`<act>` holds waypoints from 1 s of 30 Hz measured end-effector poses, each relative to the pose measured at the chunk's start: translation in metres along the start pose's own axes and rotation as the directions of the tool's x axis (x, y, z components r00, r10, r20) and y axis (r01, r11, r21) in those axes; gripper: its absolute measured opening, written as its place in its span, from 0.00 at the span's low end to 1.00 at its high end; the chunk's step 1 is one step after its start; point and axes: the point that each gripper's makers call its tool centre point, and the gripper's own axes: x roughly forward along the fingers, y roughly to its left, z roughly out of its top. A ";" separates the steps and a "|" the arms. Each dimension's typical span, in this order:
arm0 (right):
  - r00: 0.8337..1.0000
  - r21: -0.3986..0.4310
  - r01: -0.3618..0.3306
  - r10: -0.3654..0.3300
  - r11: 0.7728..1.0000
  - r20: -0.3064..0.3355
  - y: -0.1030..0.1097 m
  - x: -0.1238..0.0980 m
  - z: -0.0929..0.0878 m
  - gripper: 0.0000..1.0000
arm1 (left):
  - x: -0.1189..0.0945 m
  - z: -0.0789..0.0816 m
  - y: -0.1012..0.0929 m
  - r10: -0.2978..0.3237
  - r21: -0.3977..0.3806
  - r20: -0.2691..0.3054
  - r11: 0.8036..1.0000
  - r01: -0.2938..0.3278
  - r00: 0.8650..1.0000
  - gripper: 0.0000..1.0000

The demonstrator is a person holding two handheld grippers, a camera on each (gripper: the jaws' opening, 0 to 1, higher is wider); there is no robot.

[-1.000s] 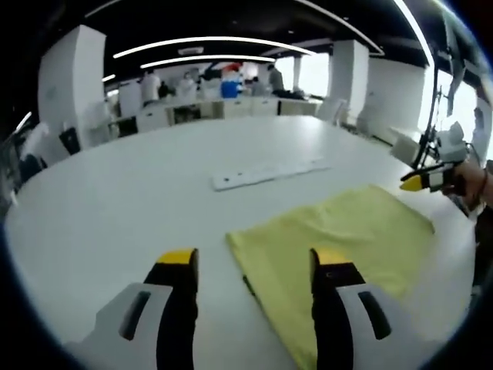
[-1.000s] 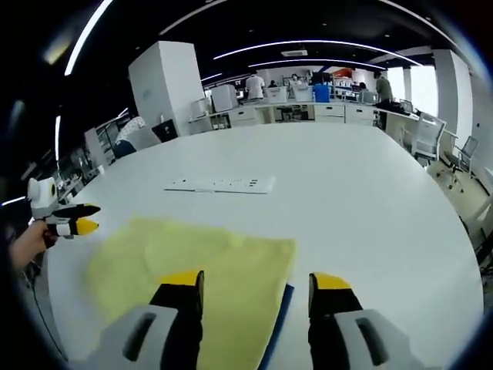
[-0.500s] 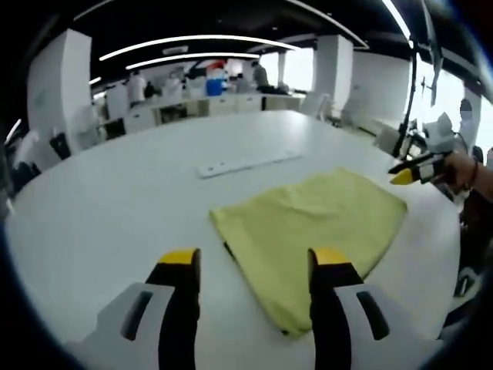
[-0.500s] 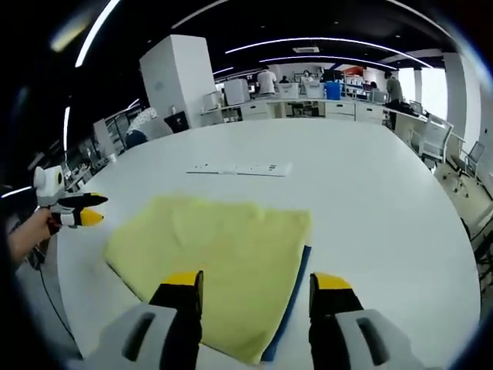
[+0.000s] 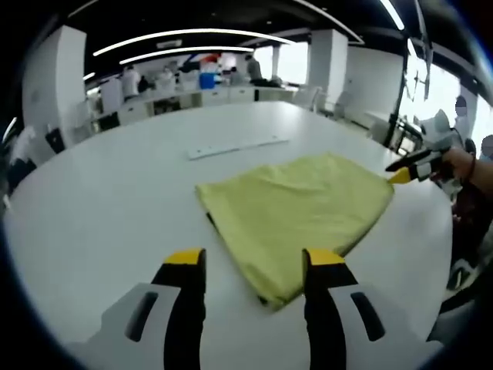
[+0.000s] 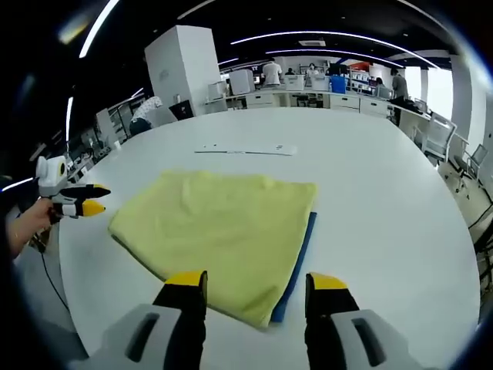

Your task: Fold the garment on the visible template until the final outline fits inside the template.

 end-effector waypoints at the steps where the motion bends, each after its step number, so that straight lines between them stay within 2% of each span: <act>1: 1.000 -0.006 0.003 -0.003 1.000 0.000 0.000 0.000 -0.001 0.46 | 0.000 -0.002 0.000 0.003 -0.001 -0.001 1.000 -0.003 1.000 0.45; 11: 1.000 0.007 0.028 -0.028 1.000 -0.002 0.000 -0.001 -0.015 0.35 | 0.002 -0.028 -0.001 0.049 0.026 -0.045 0.999 -0.047 0.998 0.39; 13: 0.999 0.000 0.046 -0.046 0.999 -0.008 -0.001 -0.002 -0.019 0.32 | 0.003 -0.031 -0.002 0.050 -0.009 -0.038 0.999 -0.050 0.998 0.36; 14: 0.999 -0.003 0.050 -0.050 0.999 -0.009 -0.001 -0.002 -0.020 0.30 | 0.004 -0.029 -0.003 0.049 -0.033 -0.014 0.998 -0.050 0.999 0.35; 18: 0.998 -0.009 0.059 -0.059 0.998 -0.017 0.000 -0.003 -0.026 0.19 | 0.006 -0.037 -0.004 0.068 -0.033 -0.036 0.997 -0.069 0.997 0.32; 27: 0.994 0.017 0.108 -0.108 0.994 -0.015 -0.003 -0.006 -0.032 0.10 | 0.008 -0.044 -0.004 0.112 -0.080 -0.037 0.990 -0.115 0.993 0.24; 30: 0.990 -0.003 0.140 -0.140 0.990 -0.017 -0.005 -0.008 -0.035 0.06 | 0.009 -0.048 -0.006 0.123 -0.089 -0.052 0.988 -0.127 0.991 0.21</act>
